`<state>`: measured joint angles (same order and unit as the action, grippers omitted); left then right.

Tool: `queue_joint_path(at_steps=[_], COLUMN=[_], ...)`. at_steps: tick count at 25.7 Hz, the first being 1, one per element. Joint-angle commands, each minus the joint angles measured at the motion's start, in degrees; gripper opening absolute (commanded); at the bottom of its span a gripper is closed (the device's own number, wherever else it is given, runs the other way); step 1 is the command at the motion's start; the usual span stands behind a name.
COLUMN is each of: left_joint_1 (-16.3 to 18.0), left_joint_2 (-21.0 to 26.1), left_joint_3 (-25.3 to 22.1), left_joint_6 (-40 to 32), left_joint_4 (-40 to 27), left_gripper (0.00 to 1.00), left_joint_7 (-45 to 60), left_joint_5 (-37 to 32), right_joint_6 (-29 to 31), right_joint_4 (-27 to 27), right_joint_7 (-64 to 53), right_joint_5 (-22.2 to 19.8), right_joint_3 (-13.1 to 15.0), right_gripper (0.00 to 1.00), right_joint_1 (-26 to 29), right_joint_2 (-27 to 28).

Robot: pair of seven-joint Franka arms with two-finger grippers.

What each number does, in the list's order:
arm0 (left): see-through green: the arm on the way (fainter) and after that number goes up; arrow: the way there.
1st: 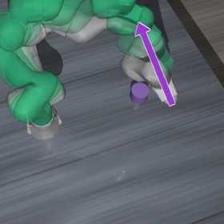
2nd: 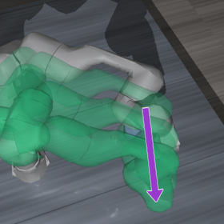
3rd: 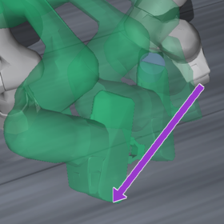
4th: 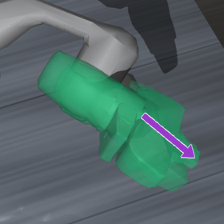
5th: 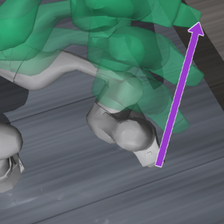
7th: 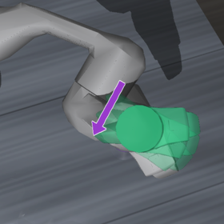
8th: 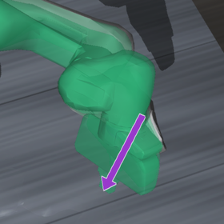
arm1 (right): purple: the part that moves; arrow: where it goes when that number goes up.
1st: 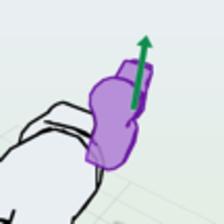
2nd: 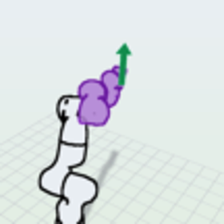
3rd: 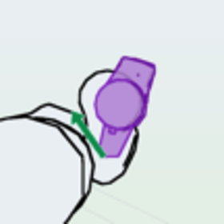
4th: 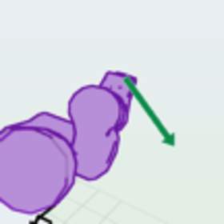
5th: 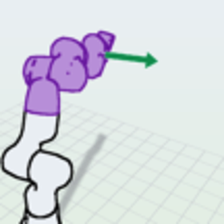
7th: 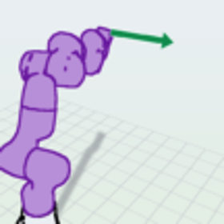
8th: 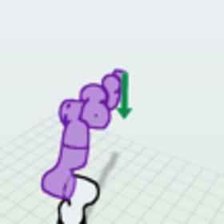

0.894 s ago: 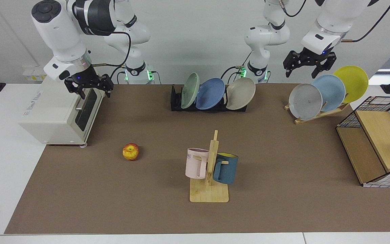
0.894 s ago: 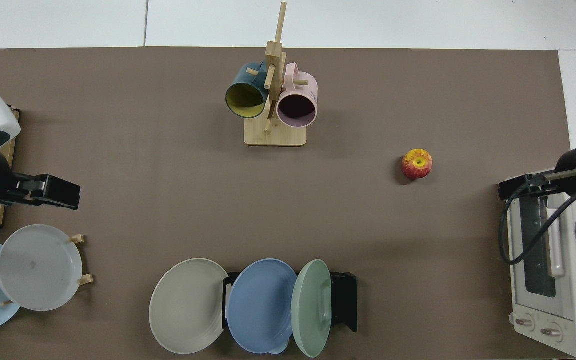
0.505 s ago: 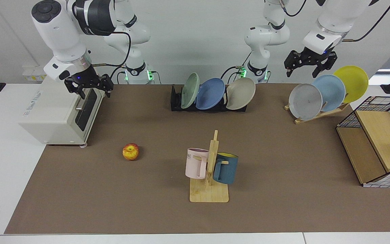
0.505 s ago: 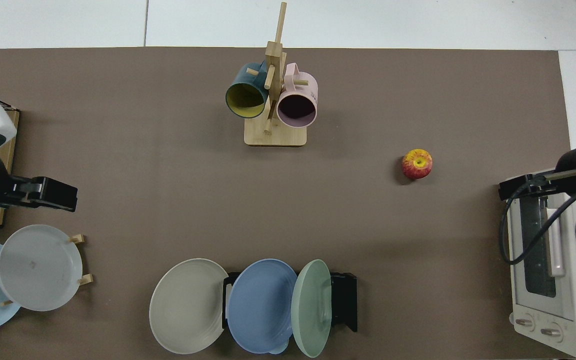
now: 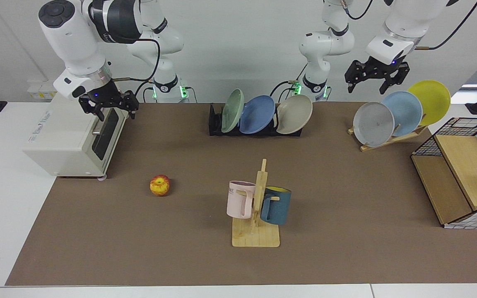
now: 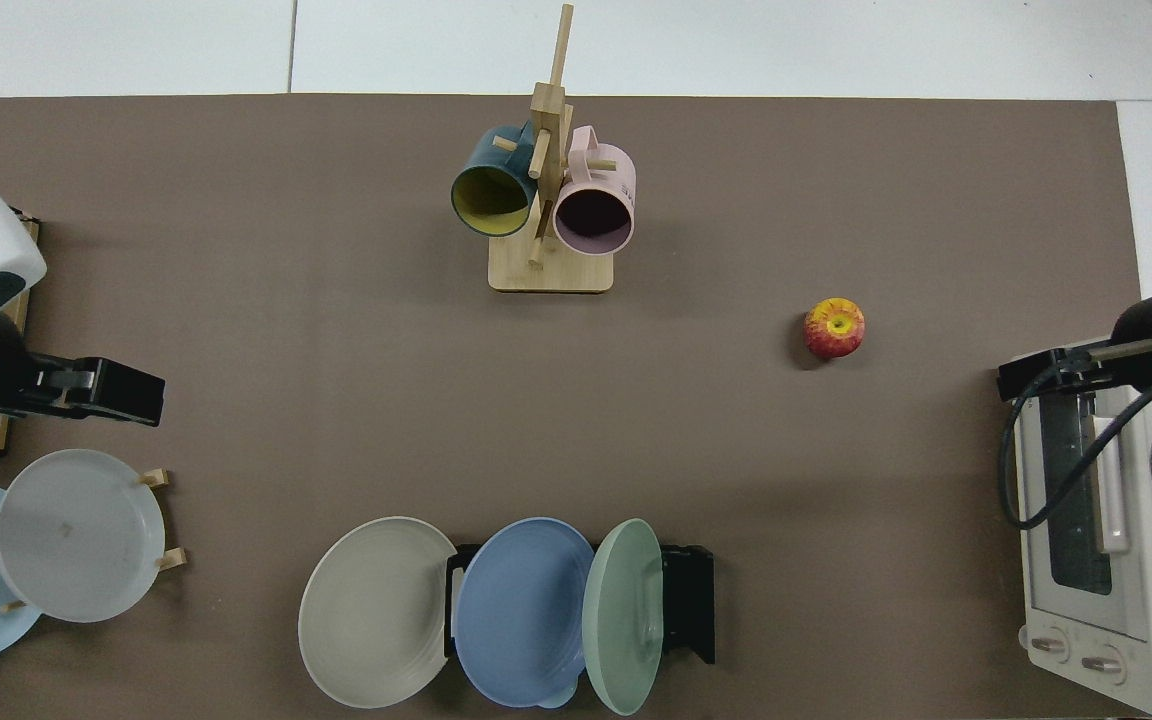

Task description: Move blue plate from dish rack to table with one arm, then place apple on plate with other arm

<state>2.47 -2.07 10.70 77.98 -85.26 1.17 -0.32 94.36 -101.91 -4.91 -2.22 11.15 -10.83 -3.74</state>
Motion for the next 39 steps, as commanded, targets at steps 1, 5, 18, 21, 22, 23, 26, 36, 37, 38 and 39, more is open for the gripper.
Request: queue_joint_path(at_steps=[1, 5, 18, 21, 22, 23, 26, 36, 37, 38, 39], left_joint_1=[-1.23, -3.08, -15.11, -17.14, -17.49, -18.11, -20.04, -23.47, -23.56, -23.56, -23.47], left_joint_2=[-1.71, -3.64, -12.78, -14.62, -15.15, -15.33, -15.42, -14.10, -14.10, -14.10, -14.10], left_joint_3=[0.11, 0.11, 2.04, 2.13, 2.13, 2.56, 3.18, 4.85, 5.03, 5.29, 5.64], left_joint_6=[1.56, 3.49, 20.53, 25.90, 27.13, 28.18, 32.31, 38.83, 38.83, 38.74, 38.65], left_joint_4=[-1.84, -5.43, -32.50, -38.56, -40.41, -42.08, -46.66, -52.38, -52.38, -52.47, -52.56], left_gripper=[1.00, 1.00, 0.99, 0.97, 0.97, 0.97, 0.96, 0.88, 0.83, 0.77, 0.75], left_joint_7=[-0.03, 0.06, 11.39, 13.33, 13.51, 13.51, 13.51, 14.39, 14.48, 14.74, 15.00], left_joint_5=[0.58, 0.67, 3.83, 6.72, 8.04, 9.27, 11.38, 15.25, 15.61, 15.87, 15.87], right_joint_6=[0.91, 0.91, 0.91, 0.82, 0.30, 0.03, 0.90, 13.20, 14.69, 16.27, 17.68], right_joint_4=[-0.66, -0.66, -0.66, -0.66, -0.66, -0.66, -0.66, -4.17, -4.26, -4.26, -4.26], right_joint_7=[-1.24, -1.24, -1.24, -1.16, -1.24, -1.24, -1.59, -0.19, -0.19, -0.10, -0.10], right_joint_5=[-0.16, -0.16, -0.16, -0.16, -0.16, -0.24, -0.16, 0.98, 1.68, 2.21, 2.74], right_joint_3=[-0.52, -0.52, -0.60, -0.52, -0.52, -0.52, -0.61, -1.22, -1.31, -1.22, -1.22], right_gripper=[1.00, 1.00, 1.00, 1.00, 1.00, 1.00, 1.00, 1.00, 1.00, 1.00, 1.00], right_joint_1=[0.89, 0.89, 0.89, 0.81, 0.89, 0.98, 0.90, -1.13, -1.39, -1.74, -1.83], right_joint_2=[-0.65, -0.57, -0.65, -0.65, -0.65, -0.83, -0.92, 1.54, 2.50, 3.73, 4.87])
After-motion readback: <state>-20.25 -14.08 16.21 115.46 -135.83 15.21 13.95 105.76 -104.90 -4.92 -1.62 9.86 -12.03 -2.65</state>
